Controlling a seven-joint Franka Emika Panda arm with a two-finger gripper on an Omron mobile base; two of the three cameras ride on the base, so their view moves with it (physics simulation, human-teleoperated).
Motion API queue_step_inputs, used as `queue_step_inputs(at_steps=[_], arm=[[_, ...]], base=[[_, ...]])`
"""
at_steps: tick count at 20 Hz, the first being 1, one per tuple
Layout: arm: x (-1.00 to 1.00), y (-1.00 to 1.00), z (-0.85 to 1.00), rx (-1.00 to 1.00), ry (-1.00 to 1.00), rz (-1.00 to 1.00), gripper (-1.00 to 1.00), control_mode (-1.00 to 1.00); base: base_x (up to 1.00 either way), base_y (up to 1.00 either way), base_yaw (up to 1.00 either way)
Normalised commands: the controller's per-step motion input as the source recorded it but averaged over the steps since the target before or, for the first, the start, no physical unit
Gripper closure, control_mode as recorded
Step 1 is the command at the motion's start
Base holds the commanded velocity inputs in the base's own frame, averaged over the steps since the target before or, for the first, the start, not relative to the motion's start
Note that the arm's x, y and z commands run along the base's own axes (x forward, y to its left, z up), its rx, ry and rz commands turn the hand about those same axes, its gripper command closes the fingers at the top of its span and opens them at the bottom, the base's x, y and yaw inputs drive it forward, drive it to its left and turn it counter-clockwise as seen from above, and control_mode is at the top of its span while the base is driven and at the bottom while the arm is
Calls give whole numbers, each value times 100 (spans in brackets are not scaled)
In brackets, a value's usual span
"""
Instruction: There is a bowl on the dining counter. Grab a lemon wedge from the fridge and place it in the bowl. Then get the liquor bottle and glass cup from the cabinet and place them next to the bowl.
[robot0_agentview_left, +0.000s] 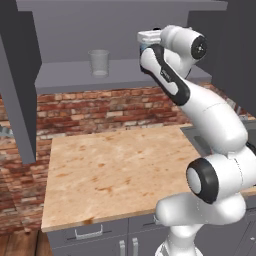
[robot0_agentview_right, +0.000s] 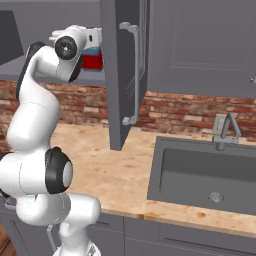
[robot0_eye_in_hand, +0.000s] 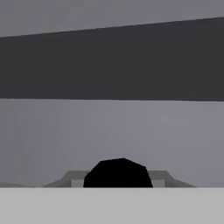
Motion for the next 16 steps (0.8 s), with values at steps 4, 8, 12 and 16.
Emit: queue_step_inputs(at_steps=[4, 8, 12, 16], arm=[[-99, 6, 17, 4, 3, 0, 100, -100], [-91, 0, 40, 14, 14, 0, 100, -100], [-79, 0, 31, 14, 20, 0, 100, -100], [-76, 0, 9, 11, 19, 0, 100, -100]], base=[[0, 0, 0], [0, 0, 0], [0, 0, 0], [0, 0, 0]])
